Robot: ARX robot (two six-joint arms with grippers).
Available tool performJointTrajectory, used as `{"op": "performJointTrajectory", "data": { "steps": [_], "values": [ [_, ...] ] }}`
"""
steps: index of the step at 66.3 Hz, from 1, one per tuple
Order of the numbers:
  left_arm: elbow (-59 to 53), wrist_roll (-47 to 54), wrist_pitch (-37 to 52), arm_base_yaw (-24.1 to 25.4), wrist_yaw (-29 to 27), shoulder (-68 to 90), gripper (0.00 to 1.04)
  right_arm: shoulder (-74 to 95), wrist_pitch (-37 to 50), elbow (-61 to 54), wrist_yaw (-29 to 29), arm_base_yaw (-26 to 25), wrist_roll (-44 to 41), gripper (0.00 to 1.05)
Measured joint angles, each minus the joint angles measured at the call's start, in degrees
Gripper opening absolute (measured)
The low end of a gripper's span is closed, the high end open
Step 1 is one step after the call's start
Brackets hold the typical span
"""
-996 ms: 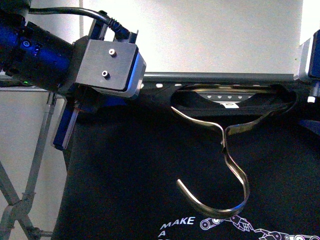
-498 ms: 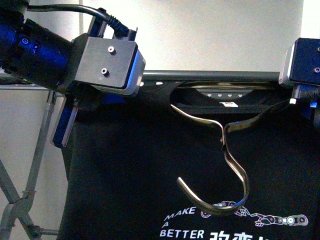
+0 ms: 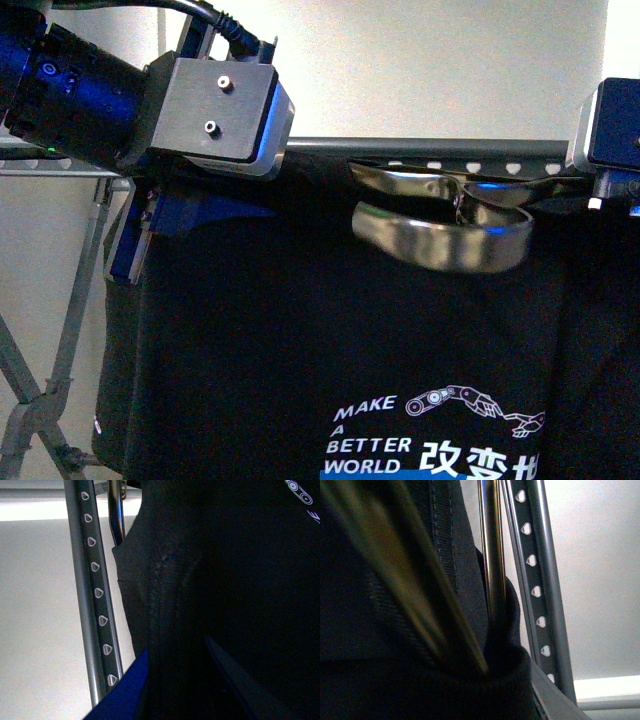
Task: Hang clothes on hanger
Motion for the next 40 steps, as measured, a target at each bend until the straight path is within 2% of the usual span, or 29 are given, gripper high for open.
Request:
{"op": "performJointTrajectory", "data": {
  "steps": [19,22,28,40],
  "values": [
    [0.0,0.0,0.0,0.0,0.0,0.0,0.76,0.22,-8.87,2.64,2.56,-0.76,7.52,0.08],
    [0.0,0.0,0.0,0.0,0.0,0.0,0.87,0.26,-12.22,3.58,2.86,-1.22,10.19,0.08],
    [0.0,0.02,0.0,0.0,0.0,0.0,0.99,0.28,-15.45,4.09,3.13,-2.08,12.94,0.08],
    [0.0,0.02,0.0,0.0,0.0,0.0,0.98,0.28,-17.9,3.8,2.62,-3.74,13.73,0.08]
  ]
}}
